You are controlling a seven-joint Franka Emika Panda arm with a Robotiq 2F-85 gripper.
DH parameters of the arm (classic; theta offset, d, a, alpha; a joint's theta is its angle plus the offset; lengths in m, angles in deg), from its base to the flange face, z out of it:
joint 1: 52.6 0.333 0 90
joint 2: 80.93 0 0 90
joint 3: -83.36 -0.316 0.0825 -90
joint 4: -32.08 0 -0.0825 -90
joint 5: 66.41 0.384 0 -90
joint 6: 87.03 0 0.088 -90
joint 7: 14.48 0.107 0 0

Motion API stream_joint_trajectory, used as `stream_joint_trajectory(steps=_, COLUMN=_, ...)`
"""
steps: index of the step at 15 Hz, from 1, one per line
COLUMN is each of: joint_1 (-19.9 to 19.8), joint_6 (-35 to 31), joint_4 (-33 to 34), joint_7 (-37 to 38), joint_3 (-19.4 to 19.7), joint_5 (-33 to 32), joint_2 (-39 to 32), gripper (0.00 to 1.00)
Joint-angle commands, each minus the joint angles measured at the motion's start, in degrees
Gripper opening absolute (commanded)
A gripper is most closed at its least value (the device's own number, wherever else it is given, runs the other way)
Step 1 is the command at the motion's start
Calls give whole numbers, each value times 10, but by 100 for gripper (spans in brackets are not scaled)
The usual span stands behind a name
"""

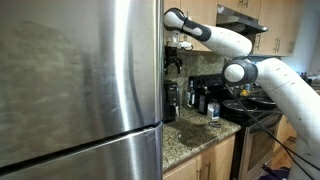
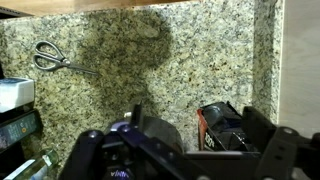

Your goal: Put the object in the upper cabinet and close the right upper cabinet door

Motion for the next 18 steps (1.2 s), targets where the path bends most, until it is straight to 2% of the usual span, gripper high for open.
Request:
stream_joint_trajectory(steps=1, joint_1=14, joint_6=-20, joint_4=13, joint_7=-4, joint_3=12, joint_5=-17, joint_2=-48, gripper=100)
stream_joint_trajectory(steps=5, joint_1=21, joint_6=-75, joint_4=-1, joint_7=11, joint_3=15, joint_5=-21, joint_2=-74, gripper=100)
stream_joint_trajectory(steps=9, joint_1=41, joint_6=-90, joint_4=-6, joint_7=36, joint_3=42, joint_5=-59, joint_2=-82, gripper=100)
stream_joint_trajectory(steps=13, joint_1=55, joint_6=-55, joint_4=-13, joint_7=82, joint_3=76, joint_5=-105, joint_2=-88, gripper=100)
stream_joint_trajectory(steps=15, joint_1=61, joint_6=-16, joint_4=-16, joint_7=101, joint_3=88, joint_5=-119, joint_2=-88, gripper=100)
stream_joint_trajectory(steps=17, joint_1=53, joint_6=21, joint_4=-12, joint_7=124, joint_3=72, joint_5=-91, joint_2=-86, gripper=100)
stream_joint_trajectory(steps=18, joint_1=50, joint_6=3, joint_4=2, joint_7=120, joint_3=59, joint_5=-76, joint_2=-85, gripper=100)
